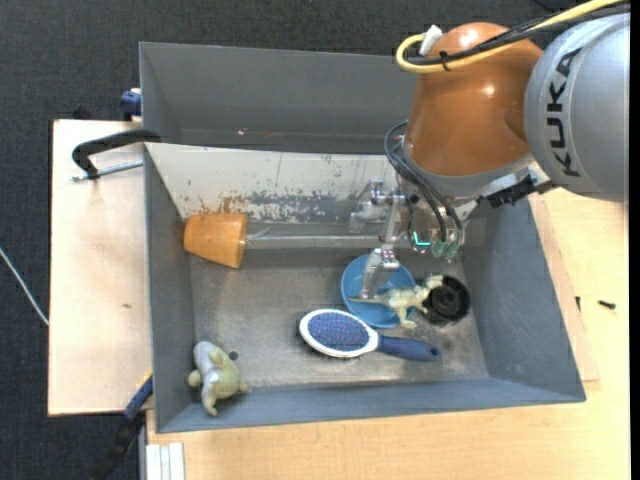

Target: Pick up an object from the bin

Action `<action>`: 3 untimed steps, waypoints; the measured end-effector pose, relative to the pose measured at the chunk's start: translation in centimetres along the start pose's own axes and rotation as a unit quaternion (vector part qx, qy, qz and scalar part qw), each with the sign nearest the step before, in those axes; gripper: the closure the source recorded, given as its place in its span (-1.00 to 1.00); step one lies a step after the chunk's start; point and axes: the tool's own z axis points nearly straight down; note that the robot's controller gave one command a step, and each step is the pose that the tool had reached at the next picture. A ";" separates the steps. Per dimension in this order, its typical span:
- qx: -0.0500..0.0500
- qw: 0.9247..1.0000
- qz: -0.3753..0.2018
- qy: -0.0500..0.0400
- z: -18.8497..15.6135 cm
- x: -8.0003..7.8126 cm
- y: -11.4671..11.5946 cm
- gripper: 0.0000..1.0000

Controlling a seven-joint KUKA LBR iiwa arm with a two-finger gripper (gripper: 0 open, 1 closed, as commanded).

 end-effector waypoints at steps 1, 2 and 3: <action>0.000 1.000 -0.012 0.002 13.4 4.5 4.1 -1.00; 0.000 0.991 -0.134 -0.001 15.9 2.9 -2.4 -1.00; 0.000 0.991 -0.135 -0.003 15.7 2.8 -2.2 1.00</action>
Offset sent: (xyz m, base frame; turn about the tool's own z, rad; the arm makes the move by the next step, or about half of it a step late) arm -0.0429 0.0385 -0.1299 -0.0197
